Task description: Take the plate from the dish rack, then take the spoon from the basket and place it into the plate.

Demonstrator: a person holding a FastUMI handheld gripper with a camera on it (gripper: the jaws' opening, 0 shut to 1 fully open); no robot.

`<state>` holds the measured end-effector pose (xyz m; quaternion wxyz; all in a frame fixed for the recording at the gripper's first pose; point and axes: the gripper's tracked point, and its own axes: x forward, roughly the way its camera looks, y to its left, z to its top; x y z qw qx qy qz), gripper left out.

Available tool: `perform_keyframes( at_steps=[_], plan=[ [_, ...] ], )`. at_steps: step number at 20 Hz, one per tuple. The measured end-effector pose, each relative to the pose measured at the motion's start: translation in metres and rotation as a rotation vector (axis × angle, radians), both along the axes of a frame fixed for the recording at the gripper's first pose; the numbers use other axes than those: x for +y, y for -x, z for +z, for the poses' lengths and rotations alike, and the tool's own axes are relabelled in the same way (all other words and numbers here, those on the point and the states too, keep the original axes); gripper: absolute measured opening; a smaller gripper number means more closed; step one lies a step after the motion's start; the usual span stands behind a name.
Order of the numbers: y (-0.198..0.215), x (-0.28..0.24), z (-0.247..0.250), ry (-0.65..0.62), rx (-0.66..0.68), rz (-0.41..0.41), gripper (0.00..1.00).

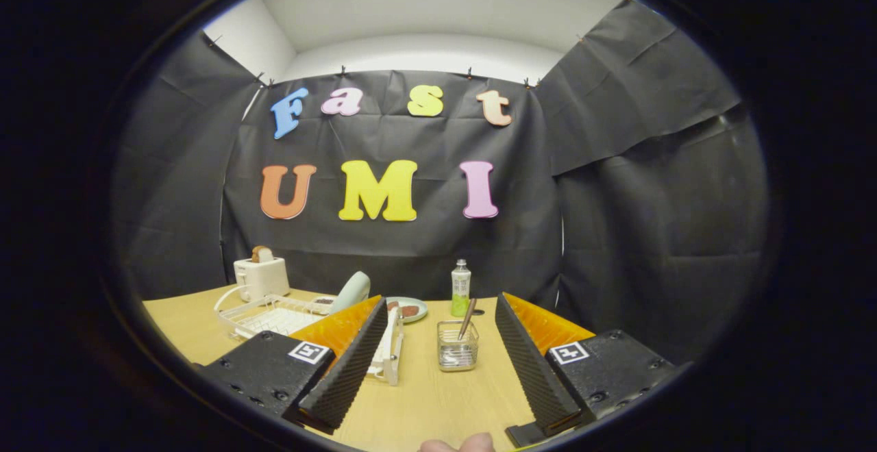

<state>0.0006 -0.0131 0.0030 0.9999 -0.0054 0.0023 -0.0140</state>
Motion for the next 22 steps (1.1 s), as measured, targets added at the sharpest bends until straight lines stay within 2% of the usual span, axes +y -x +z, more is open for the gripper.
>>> perform_keyframes(
  at_steps=[14,22],
  plan=[
    [-0.032,-0.001,0.032,-0.027,0.027,0.022,1.00],
    [-0.088,0.031,0.031,-0.050,0.180,0.096,1.00]
  ],
)
